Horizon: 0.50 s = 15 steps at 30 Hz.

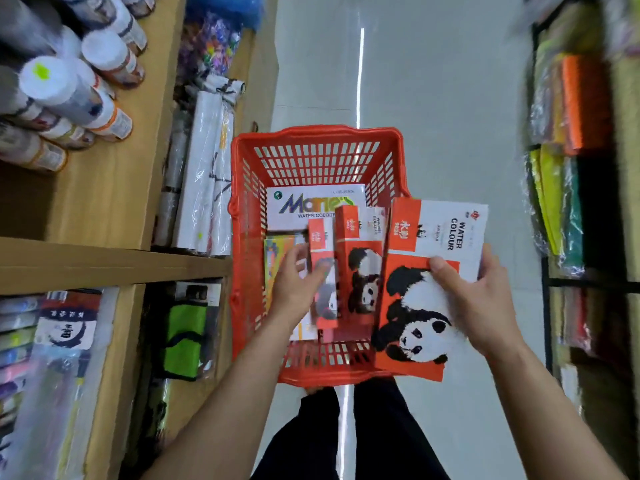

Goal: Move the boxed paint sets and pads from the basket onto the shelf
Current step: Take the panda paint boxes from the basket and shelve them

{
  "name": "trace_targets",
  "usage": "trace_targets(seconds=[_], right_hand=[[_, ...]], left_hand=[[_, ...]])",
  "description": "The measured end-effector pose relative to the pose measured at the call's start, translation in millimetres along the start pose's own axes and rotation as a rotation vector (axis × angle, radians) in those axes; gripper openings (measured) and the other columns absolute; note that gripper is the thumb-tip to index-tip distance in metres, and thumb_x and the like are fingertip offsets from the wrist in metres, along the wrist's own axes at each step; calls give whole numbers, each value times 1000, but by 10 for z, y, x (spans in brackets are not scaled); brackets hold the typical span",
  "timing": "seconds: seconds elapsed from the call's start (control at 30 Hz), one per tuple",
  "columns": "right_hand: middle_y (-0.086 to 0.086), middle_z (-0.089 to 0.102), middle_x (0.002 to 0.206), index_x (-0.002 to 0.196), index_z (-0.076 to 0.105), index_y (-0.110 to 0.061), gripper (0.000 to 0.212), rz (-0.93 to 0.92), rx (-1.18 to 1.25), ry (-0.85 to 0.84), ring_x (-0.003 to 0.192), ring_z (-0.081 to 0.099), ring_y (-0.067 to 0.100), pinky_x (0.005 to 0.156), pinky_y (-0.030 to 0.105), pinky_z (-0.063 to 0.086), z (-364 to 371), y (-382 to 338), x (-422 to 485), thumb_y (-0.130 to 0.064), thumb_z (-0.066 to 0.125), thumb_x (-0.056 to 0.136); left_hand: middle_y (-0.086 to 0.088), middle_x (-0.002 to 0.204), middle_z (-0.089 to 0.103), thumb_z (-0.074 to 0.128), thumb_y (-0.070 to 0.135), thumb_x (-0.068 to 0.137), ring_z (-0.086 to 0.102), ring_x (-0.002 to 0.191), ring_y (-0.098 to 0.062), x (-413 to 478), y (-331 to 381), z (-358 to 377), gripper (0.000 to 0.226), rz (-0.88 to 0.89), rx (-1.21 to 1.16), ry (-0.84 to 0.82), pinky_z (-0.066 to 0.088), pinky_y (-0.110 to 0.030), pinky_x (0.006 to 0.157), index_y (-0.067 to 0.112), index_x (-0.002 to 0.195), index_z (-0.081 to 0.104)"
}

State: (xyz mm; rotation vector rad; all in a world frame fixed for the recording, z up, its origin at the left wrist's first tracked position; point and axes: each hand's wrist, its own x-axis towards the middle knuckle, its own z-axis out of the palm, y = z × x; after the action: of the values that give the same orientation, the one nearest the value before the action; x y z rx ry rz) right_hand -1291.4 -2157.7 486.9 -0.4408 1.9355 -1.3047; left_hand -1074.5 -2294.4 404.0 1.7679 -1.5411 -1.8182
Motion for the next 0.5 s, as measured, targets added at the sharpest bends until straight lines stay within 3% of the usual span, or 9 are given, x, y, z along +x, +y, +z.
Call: trace_targets(seconds=[0.1,0.2,0.27,0.37,0.5], right_hand=[[-1,79,122,131,66,-23,58,79,26,45,106,78,21,86,40,61,-283,261,-12,-43,79,78],[-4,80,119,128,67,-26,55,120,43,60,102,79,18,75,28,63,-372,467,-68,-44,79,78],[-6,80,117,125,68,-28,52,141,59,76,99,79,16,71,23,61,-378,543,-83,-45,79,77],[-7,81,114,118,71,-33,43,163,86,89,96,80,14,69,21,60,-369,585,-66,-43,79,77],[-4,80,118,122,69,-32,46,170,86,53,101,79,19,75,30,62,-341,600,-32,-43,79,79]], left_hand=[[-2,168,18,78,60,78,23,154,-27,205,-156,396,103,-140,125,-81,30,-51,121,35,159,20],[-4,172,3,68,88,48,12,157,-31,262,-213,663,140,-170,274,-28,25,-58,122,39,159,-1],[-8,171,11,66,88,45,18,156,-32,288,-250,710,143,-153,293,30,29,-57,121,38,159,-4],[-7,169,25,82,69,55,31,152,-30,341,-338,633,140,-152,159,68,36,-53,118,35,161,-3],[-2,153,49,84,65,55,51,139,-26,314,-363,616,123,-100,107,66,45,-53,112,32,157,24]])
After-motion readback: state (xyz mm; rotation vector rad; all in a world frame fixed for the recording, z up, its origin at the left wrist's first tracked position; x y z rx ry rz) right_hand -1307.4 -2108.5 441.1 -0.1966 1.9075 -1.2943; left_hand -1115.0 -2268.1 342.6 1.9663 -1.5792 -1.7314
